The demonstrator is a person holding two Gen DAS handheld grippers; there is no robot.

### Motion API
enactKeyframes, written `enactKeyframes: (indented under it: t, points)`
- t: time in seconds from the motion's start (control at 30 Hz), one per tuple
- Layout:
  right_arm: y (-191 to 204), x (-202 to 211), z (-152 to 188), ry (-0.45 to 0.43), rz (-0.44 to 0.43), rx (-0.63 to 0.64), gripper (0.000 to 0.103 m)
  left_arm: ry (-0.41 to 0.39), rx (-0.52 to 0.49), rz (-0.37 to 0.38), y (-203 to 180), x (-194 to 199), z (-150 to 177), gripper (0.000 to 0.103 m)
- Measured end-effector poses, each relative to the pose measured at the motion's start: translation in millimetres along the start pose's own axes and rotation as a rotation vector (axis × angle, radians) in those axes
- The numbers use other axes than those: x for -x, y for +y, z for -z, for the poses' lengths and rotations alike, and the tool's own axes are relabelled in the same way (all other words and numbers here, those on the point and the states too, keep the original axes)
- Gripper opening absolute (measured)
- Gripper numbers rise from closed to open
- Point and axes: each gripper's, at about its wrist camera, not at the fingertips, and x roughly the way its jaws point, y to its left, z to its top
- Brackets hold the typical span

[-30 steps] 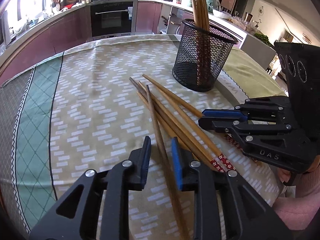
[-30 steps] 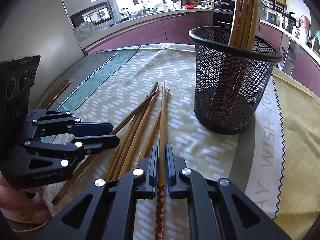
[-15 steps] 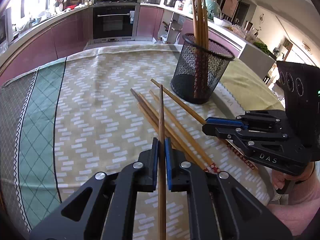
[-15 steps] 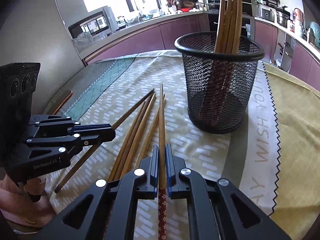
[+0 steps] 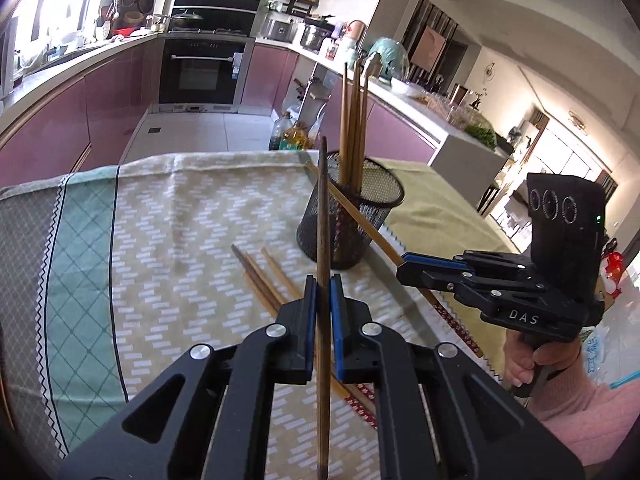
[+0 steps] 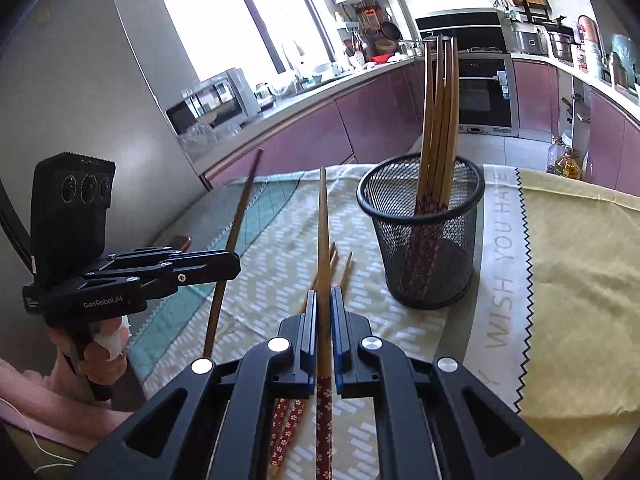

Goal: Organize utensils
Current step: 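Raise both held chopsticks upright and carry them above the mesh cup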

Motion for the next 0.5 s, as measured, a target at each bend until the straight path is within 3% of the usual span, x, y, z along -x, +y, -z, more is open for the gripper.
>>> enactKeyframes:
  t: [0.5]
  points:
    - [-6.1, 14.4, -6.7, -0.054, -0.145, -0.060, 0.006, -0.027, -0.003, 0.044, -4.6, 10.7, -12.4, 0.007]
